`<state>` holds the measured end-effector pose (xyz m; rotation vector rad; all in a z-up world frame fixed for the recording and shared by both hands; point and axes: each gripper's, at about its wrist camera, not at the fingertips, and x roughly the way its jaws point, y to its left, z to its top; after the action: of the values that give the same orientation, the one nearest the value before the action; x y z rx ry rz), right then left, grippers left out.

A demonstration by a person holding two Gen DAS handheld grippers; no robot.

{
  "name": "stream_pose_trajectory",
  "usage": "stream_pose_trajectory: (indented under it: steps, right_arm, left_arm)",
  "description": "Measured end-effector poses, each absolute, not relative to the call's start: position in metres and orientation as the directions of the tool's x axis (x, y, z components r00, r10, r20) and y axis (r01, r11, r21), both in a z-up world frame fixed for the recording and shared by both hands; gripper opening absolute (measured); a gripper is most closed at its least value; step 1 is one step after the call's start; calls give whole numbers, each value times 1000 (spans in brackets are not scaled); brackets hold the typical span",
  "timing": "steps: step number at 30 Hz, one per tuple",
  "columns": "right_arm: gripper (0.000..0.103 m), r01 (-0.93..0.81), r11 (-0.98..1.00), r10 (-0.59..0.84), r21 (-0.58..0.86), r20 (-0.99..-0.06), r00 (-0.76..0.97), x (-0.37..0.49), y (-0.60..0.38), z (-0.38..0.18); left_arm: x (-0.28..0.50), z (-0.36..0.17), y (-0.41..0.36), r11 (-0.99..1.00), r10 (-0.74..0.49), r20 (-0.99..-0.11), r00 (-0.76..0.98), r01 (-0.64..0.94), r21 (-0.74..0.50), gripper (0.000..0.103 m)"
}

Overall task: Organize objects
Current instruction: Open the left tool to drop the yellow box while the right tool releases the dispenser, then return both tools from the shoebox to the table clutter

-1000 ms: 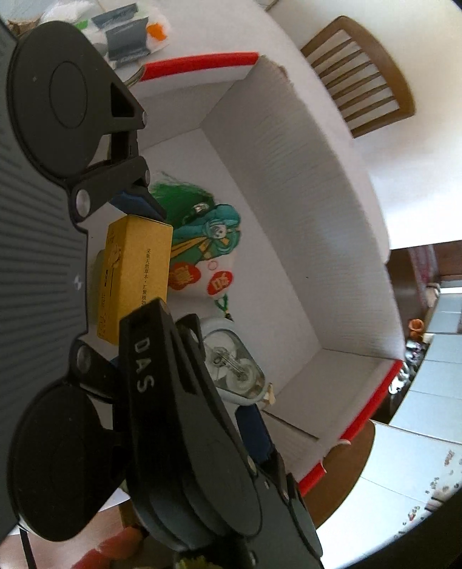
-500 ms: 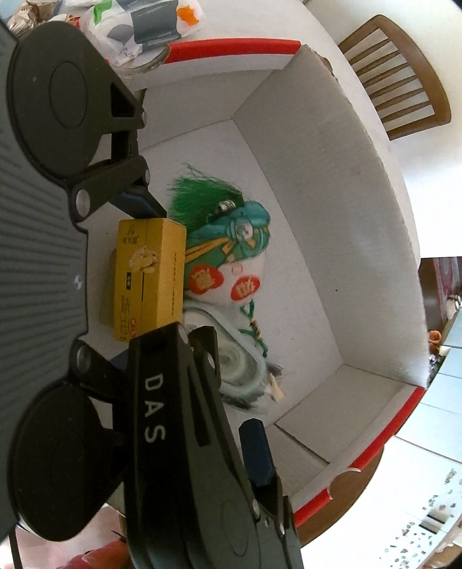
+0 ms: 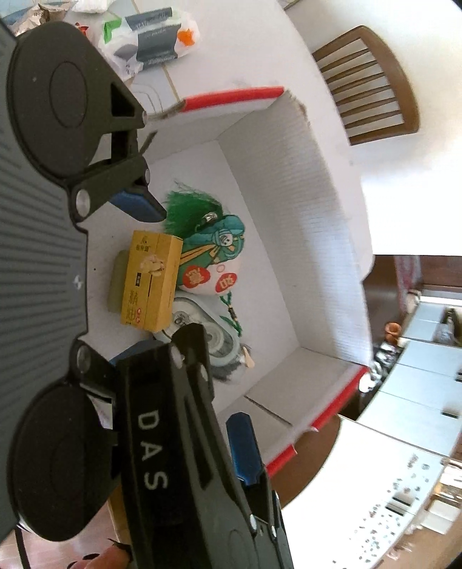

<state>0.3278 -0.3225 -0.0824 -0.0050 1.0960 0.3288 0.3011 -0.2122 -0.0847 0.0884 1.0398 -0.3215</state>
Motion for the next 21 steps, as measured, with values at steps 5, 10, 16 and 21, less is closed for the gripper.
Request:
stream_pose_trajectory:
  steps: [5,10,16,21]
  right_arm:
    - [82,-276,946,284,172,-850,443,308,-321,-62]
    - [82,-286,939,313,190,-816,486,290,-322,-39]
    - [84,-327,924,354,198,-767,536,262,-316,-12]
    - [86,-340,913,390,223,-722,572,242,-306,2]
  left_arm:
    - [286,-67,-205,945,-246,-818,520,315,-84,73]
    - [271,-46,-191,940,-274,-776,568,328,-92,73]
    - [249,-29,-167,938,-288,-733,616,336,-86,73]
    - [231,-18,-138,940,-289,-705,648,333,-80,75]
